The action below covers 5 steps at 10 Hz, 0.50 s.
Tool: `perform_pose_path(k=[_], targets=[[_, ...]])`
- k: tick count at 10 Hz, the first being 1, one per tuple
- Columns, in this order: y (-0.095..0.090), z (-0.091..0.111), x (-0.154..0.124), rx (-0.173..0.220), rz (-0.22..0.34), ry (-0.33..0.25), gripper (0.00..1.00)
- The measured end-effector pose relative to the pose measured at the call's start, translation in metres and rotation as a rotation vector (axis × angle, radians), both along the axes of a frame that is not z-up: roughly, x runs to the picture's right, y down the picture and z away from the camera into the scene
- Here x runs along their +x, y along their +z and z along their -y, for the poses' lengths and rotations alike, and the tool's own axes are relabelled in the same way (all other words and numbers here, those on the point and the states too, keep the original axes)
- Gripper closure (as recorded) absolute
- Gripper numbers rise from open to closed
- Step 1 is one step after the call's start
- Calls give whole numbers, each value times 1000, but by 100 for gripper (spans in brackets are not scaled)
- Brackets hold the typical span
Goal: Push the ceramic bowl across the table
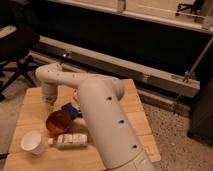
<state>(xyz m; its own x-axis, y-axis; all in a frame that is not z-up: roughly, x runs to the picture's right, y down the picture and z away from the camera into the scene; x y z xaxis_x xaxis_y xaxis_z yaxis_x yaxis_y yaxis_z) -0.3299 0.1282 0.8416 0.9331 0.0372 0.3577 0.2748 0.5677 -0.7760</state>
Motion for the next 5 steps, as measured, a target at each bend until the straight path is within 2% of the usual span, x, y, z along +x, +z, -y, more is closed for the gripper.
perform_pose_path(k=[1, 5], targets=[[-3, -5, 7, -6, 11, -10, 100], [-2, -17, 32, 16, 4, -80, 100]])
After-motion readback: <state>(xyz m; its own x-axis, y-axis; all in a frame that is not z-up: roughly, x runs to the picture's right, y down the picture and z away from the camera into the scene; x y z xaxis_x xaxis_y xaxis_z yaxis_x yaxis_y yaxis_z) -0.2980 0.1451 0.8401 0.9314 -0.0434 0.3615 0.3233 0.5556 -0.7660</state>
